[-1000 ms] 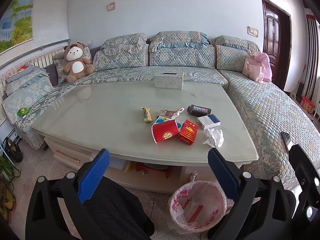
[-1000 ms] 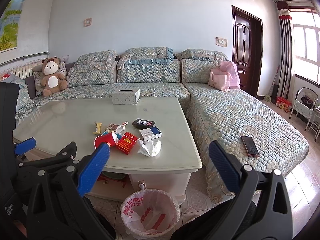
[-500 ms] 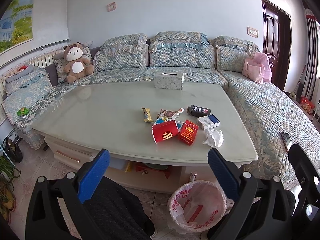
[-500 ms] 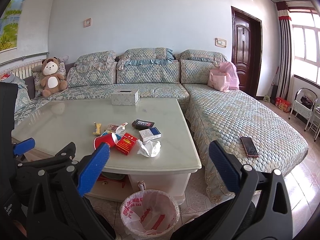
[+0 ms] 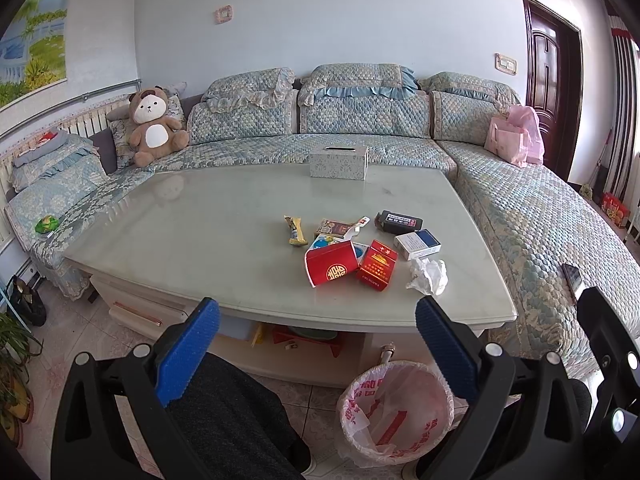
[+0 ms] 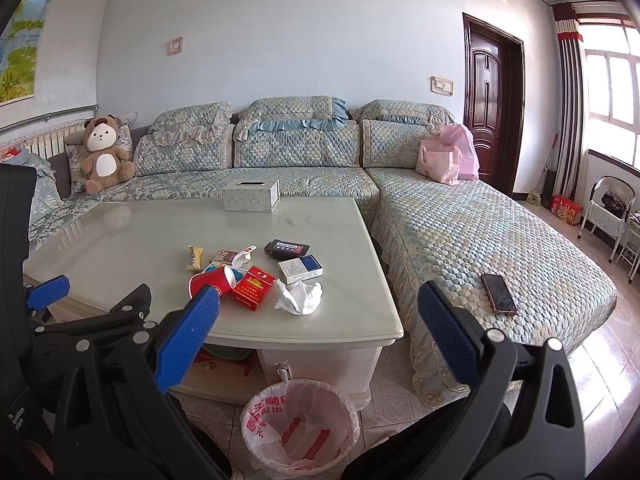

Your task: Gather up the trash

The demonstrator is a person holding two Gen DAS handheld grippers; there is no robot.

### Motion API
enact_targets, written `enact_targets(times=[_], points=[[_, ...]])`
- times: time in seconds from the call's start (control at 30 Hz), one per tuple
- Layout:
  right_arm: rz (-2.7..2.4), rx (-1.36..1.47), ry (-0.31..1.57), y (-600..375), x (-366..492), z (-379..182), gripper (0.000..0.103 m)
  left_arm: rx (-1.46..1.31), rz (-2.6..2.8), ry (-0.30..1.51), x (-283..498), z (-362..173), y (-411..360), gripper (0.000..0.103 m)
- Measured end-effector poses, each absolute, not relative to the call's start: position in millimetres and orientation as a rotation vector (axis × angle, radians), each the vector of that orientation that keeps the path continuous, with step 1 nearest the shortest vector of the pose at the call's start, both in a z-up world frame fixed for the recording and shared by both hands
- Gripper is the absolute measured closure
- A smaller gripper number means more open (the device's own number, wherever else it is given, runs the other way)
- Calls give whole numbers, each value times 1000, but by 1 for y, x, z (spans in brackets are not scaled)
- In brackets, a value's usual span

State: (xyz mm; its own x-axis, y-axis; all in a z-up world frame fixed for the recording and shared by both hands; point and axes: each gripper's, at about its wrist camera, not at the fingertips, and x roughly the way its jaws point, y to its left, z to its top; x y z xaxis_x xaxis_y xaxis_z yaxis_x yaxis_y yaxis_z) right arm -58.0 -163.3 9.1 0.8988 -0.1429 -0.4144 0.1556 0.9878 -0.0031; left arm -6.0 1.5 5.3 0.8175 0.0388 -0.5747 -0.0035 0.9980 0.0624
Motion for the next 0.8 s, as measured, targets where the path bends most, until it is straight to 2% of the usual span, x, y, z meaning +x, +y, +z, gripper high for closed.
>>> enact_targets(times=[0.8], points=[[-141,36,434,-164,-57,11,6,69,27,611,-9,9,2,7]])
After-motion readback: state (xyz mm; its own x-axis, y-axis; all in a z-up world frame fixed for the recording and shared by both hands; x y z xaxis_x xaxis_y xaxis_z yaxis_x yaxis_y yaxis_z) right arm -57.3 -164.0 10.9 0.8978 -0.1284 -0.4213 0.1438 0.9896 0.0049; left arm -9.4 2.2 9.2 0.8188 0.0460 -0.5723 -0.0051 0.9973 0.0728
